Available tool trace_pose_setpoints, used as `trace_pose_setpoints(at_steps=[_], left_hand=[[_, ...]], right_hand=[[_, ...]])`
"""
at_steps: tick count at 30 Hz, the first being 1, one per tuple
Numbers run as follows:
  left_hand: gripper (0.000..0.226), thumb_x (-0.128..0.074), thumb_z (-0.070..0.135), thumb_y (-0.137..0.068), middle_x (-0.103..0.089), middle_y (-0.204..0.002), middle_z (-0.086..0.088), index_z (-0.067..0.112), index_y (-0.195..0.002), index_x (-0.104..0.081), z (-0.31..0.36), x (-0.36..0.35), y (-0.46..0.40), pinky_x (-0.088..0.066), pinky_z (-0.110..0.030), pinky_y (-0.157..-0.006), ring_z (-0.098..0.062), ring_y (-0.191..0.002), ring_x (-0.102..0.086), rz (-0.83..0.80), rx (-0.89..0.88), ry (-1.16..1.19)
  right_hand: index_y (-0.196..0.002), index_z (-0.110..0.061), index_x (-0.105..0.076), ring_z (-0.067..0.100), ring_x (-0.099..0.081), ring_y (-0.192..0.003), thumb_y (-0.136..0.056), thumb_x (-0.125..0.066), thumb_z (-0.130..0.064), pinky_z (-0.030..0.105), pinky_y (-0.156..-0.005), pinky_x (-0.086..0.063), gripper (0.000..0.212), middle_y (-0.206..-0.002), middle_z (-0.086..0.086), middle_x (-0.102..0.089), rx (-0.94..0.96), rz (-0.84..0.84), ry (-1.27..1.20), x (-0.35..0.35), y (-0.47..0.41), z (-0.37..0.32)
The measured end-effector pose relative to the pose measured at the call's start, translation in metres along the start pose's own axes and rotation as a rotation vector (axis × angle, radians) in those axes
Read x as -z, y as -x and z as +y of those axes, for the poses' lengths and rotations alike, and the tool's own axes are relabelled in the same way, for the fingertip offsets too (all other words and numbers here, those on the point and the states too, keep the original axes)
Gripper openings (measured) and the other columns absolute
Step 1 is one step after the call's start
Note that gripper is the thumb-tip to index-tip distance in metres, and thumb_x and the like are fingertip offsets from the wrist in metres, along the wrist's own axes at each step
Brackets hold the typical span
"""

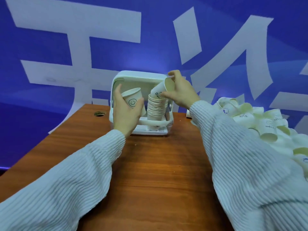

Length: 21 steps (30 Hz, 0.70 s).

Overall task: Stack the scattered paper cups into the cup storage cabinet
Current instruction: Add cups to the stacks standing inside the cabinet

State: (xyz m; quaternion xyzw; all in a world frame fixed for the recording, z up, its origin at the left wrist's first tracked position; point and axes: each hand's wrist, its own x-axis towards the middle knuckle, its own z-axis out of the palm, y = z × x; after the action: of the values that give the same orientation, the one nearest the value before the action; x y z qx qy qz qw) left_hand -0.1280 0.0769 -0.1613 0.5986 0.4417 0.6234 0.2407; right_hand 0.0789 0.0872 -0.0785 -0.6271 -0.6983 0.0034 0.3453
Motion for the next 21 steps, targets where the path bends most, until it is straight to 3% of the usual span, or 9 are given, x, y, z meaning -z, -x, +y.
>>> trace_pose_setpoints(at_steps=[5,7,10,13,16,19,21], left_hand=[[0.086,-0.07,0.051,-0.082,-0.047,-0.148,0.006,0.034,-0.153,-0.024,-0.008,0.003,-0.01,-0.049,-0.047,-0.108,-0.017,-0.132,-0.05,0.015,0.012,-0.001],[0.086,-0.07,0.051,-0.082,-0.047,-0.147,0.006,0.036,-0.153,-0.023,-0.011,0.002,-0.013,-0.05,-0.047,-0.106,-0.017,-0.131,-0.051,0.01,0.017,-0.001],[0.086,-0.07,0.049,-0.082,-0.046,-0.148,0.005,0.033,-0.154,-0.024,-0.016,0.0,-0.016,-0.049,-0.047,-0.108,-0.017,-0.132,-0.05,0.011,0.018,0.004],[0.086,-0.07,0.049,-0.083,-0.047,-0.147,0.005,0.033,-0.154,-0.024,-0.019,-0.004,-0.018,-0.047,-0.047,-0.109,-0.018,-0.132,-0.049,-0.001,0.016,-0.005],[0.086,-0.073,0.046,-0.084,-0.046,-0.147,0.008,0.03,-0.155,-0.028,-0.012,-0.009,-0.026,-0.045,-0.046,-0.111,-0.015,-0.133,-0.047,-0.015,-0.028,-0.029],[0.088,-0.077,0.043,-0.087,-0.043,-0.152,0.004,0.022,-0.158,-0.03,0.007,-0.018,-0.042,-0.042,-0.039,-0.115,-0.013,-0.137,-0.044,0.006,-0.053,0.039],[0.089,-0.078,0.042,-0.088,-0.043,-0.155,0.0,0.018,-0.158,-0.03,0.019,-0.027,-0.055,-0.04,-0.035,-0.116,-0.014,-0.139,-0.043,0.018,-0.057,0.038]], right_hand=[[-0.152,-0.016,-0.047,0.021,-0.042,-0.144,-0.094,-0.067,-0.03,0.03,-0.112,-0.032,0.063,-0.157,0.004,-0.046,0.139,-0.164,0.125,-0.012,-0.019,-0.008],[-0.153,-0.016,-0.047,0.022,-0.037,-0.148,-0.098,-0.058,-0.034,0.035,-0.119,-0.031,0.058,-0.161,0.005,-0.04,0.181,-0.249,0.202,-0.022,-0.021,-0.008],[-0.16,-0.014,-0.034,0.021,-0.026,-0.153,-0.1,-0.049,-0.038,0.038,-0.123,-0.025,0.066,-0.167,0.003,-0.03,0.212,-0.312,0.334,-0.043,-0.01,0.001],[-0.162,-0.01,-0.027,0.023,-0.02,-0.156,-0.095,-0.05,-0.037,0.037,-0.127,-0.018,0.076,-0.17,0.006,-0.024,0.194,-0.303,0.302,-0.058,-0.002,0.01],[-0.164,-0.011,-0.02,0.026,-0.024,-0.155,-0.082,-0.05,-0.041,0.039,-0.125,-0.024,0.092,-0.169,0.01,-0.025,0.187,-0.328,0.264,-0.058,-0.004,0.01],[-0.166,-0.026,-0.006,0.021,-0.048,-0.137,-0.082,-0.064,-0.019,0.028,-0.106,-0.04,0.102,-0.167,0.007,-0.031,0.158,-0.277,0.117,-0.058,-0.003,0.013],[-0.163,-0.041,0.002,0.016,-0.053,-0.132,-0.081,-0.07,-0.007,0.03,-0.101,-0.047,0.114,-0.165,0.003,-0.035,0.117,-0.224,-0.056,-0.06,-0.001,0.018]])
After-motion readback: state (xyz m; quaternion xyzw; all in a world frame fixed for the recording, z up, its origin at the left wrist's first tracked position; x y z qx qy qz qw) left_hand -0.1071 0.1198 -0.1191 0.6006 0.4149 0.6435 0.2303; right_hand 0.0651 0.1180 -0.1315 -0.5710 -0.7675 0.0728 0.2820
